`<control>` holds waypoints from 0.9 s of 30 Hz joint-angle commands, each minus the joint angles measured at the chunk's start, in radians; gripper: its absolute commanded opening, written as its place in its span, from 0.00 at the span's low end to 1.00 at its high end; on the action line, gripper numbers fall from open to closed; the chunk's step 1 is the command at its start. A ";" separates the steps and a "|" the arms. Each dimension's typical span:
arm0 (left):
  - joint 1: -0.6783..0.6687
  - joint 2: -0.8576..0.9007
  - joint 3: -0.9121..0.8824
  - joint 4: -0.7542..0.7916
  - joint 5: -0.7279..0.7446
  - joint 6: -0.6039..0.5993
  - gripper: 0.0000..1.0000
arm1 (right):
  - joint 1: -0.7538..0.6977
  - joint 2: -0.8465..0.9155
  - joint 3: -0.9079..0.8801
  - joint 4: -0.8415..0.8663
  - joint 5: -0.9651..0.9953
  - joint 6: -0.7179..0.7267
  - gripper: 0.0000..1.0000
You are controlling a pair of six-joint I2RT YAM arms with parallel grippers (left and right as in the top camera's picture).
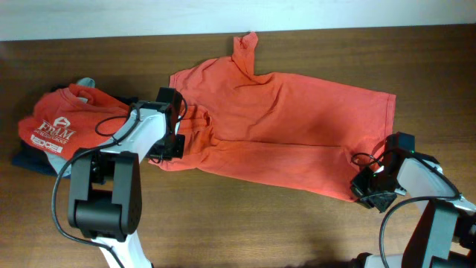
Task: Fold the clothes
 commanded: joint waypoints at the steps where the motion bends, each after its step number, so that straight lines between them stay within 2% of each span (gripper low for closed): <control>1: 0.013 0.039 -0.041 0.002 -0.073 -0.011 0.01 | -0.010 0.017 -0.024 0.003 0.158 0.011 0.04; 14: 0.037 0.020 -0.019 -0.018 -0.095 -0.031 0.01 | -0.227 0.017 -0.003 0.000 0.195 -0.012 0.04; 15: 0.037 0.017 -0.016 -0.018 -0.095 -0.030 0.01 | -0.227 0.017 -0.003 0.000 0.195 -0.013 0.06; 17: 0.037 0.010 -0.006 -0.019 -0.094 -0.024 0.01 | -0.225 0.017 0.000 0.000 0.195 -0.017 0.20; 18: 0.037 0.007 0.000 -0.022 -0.094 -0.024 0.06 | -0.225 0.016 0.003 -0.002 0.194 -0.016 0.27; 19: 0.035 -0.003 0.013 -0.033 -0.094 -0.024 0.20 | -0.225 0.015 0.019 -0.018 0.192 -0.018 0.34; 21: 0.035 -0.018 0.037 -0.053 -0.094 -0.024 0.31 | -0.225 0.013 0.056 -0.055 0.190 -0.020 0.39; 24: 0.035 -0.043 0.092 -0.100 -0.083 -0.024 0.39 | -0.225 -0.002 0.118 -0.112 0.180 -0.029 0.41; 27: 0.035 -0.075 0.157 -0.148 -0.060 -0.024 0.41 | -0.225 -0.031 0.180 -0.147 0.105 -0.072 0.44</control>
